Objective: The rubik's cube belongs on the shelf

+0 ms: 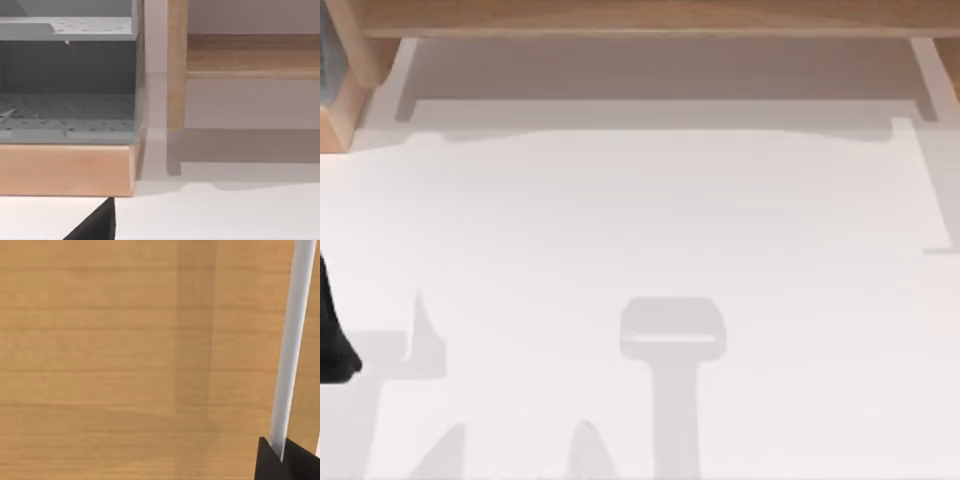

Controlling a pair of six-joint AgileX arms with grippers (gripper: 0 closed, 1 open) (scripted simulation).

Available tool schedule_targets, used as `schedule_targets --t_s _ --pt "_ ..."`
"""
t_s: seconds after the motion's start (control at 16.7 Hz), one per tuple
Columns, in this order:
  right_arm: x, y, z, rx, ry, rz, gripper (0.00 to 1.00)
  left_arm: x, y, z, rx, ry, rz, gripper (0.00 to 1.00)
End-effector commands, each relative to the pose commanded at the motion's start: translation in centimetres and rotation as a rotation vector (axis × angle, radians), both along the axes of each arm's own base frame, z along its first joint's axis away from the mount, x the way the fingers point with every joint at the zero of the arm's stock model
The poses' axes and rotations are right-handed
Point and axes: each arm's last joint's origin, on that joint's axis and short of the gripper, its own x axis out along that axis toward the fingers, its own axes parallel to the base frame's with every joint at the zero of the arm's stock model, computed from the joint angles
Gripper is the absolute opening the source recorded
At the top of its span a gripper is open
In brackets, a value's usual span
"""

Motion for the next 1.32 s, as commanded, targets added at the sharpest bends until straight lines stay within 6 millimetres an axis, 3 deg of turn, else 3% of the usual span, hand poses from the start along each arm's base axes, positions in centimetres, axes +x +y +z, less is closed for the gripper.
schedule_targets --t_s 0.78,1.32 --pt "0.0 0.0 0.0 0.0 0.0 0.0 0.98 0.0 0.0 0.0 0.0 0.0 0.0 1.0" --pt "0.05 0.02 0.01 -0.001 -0.001 0.001 1.0 0.0 0.0 0.0 0.0 0.0 0.0 1.0"
